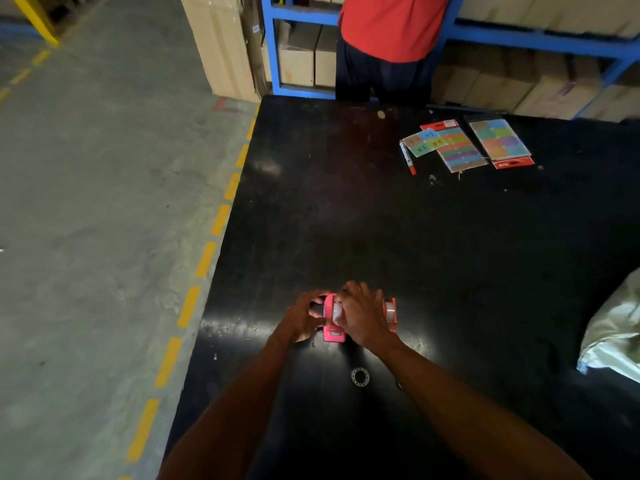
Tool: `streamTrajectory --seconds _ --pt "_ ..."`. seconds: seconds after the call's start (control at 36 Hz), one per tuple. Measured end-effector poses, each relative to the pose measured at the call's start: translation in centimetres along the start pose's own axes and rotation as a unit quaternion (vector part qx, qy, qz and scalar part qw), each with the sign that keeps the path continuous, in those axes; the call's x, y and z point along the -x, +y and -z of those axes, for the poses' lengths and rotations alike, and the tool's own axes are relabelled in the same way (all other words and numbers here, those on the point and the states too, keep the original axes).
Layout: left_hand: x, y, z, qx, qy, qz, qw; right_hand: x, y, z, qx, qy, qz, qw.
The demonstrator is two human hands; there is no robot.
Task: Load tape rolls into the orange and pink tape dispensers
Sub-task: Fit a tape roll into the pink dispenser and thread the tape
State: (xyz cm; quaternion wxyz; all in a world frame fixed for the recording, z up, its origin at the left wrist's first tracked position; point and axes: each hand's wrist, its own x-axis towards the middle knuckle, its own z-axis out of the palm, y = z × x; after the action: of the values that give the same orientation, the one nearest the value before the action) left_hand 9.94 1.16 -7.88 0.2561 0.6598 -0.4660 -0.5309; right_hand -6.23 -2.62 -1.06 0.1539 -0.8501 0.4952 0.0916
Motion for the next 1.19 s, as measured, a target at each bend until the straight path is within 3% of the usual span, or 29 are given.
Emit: streamTrajectory --seconds 0.67,1.19 --pt "1.2 1.2 0.1 0.000 0.013 -0.005 1.000 2.6 0.5 0.0 -0.027 0.091 0.047 0.994" --pt "1.0 1.2 -0.2 -0.007 0.017 0.015 1.000 5.7 -1.3 -3.7 -0.040 0.081 0.044 0.995"
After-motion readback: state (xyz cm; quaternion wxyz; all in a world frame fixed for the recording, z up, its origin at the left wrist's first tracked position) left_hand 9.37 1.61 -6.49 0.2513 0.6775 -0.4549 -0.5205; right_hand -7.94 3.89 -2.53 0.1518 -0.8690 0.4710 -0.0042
